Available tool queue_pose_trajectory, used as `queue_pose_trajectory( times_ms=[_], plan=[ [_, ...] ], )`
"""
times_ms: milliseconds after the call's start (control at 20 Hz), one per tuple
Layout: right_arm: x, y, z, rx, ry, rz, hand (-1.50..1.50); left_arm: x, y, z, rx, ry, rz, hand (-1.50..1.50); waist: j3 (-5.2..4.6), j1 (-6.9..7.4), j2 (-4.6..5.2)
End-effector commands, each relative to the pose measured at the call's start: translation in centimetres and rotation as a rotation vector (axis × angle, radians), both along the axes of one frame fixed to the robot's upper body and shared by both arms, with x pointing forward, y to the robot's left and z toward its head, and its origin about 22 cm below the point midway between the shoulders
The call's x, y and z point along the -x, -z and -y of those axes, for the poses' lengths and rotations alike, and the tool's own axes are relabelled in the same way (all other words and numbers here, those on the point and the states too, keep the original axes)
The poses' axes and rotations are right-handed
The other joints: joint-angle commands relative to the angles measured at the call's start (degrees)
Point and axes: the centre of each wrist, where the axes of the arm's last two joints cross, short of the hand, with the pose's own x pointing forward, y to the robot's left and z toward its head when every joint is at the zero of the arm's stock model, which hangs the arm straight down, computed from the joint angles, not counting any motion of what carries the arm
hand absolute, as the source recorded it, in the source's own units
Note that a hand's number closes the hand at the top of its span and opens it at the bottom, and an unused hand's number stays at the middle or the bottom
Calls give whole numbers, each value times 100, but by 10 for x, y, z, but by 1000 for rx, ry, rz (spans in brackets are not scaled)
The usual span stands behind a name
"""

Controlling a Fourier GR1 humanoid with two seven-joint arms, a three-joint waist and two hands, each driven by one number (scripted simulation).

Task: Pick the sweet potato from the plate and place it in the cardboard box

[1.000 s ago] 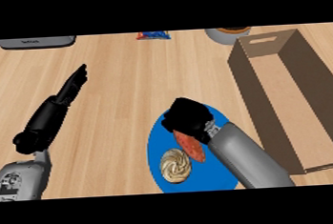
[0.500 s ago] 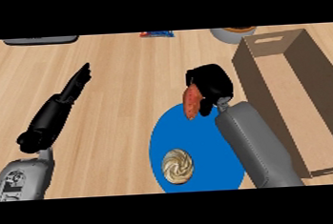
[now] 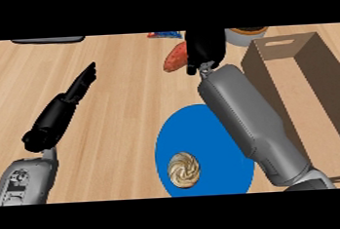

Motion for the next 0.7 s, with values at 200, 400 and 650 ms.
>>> queue_pose_trajectory(
  times_ms=[200, 400, 650],
  plan=[
    [-12, -52, 3, -191, 341, 278, 150, 3, -1, -11, -2, -44, 0, 0, 2, -182, -39],
    [-25, -67, 24, -214, 491, 318, 150, 4, 0, -6, 5, -35, 3, 0, 1, -198, -32],
    [-29, -70, 82, -247, 583, 375, 150, 11, -1, -25, 7, -40, -3, 0, 3, -246, -49]
  ],
)
